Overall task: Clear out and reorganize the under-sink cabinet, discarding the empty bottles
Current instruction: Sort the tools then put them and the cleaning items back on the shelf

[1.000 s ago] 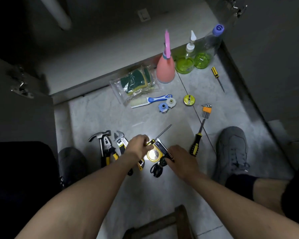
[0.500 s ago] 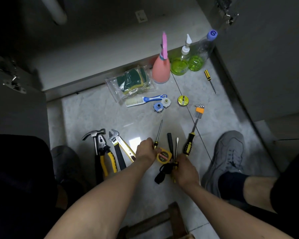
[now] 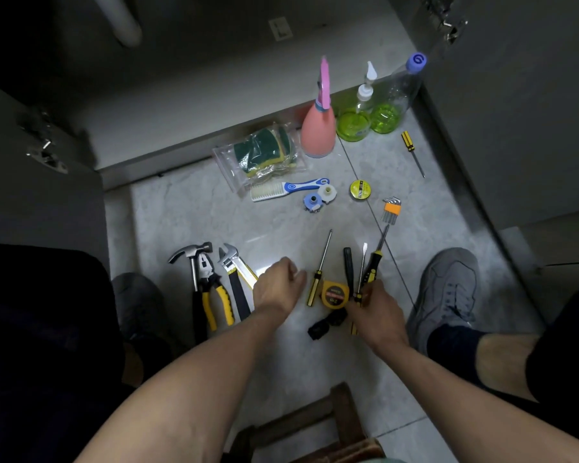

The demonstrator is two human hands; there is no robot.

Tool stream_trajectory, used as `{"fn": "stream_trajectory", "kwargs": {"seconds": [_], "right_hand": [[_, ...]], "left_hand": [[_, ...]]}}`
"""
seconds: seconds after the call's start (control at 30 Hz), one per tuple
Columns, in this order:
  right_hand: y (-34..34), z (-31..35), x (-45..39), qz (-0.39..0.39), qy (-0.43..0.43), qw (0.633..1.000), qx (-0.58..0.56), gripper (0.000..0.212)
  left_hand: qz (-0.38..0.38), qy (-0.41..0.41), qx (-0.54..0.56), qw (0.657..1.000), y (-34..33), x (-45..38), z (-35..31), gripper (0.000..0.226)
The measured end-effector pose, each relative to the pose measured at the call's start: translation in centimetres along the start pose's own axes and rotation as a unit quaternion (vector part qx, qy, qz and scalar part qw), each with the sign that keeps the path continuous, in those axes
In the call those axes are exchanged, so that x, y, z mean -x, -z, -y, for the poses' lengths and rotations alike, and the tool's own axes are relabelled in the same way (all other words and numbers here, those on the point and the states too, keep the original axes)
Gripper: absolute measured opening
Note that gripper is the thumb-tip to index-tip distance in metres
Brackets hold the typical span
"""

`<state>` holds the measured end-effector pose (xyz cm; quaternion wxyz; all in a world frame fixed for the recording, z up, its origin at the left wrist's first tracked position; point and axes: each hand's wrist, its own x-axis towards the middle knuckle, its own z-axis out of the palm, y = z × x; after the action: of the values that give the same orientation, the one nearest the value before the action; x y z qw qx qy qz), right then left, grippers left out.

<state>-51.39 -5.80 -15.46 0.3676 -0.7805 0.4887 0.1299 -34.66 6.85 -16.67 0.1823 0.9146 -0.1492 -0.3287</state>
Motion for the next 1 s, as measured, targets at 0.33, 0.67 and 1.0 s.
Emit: {"fn": "stream_trajectory", "kwargs": {"seconds": [0.33,0.67,1.0], "right_hand": [[-4.1,7.6,-3.2,0.044,0.114,0.991,-0.057,0.018],[-7.6,9.5,-4.2,0.102,0.174,0.979,0.035,0.021],[-9.3,10.7,-4.0,0.105,0.147,0.983,0.033,0.024]], "left_hand": [[-0.023,0.104,-0.047,0.993,2.3,0.7,4.8,0.038],[-0.049,0.071,-0.035,0.996,2.2,-0.1,5.8,0.018],[-0.065,0.078,-0.057,0.993,2.9,-0.4,6.5,0.014]]}}
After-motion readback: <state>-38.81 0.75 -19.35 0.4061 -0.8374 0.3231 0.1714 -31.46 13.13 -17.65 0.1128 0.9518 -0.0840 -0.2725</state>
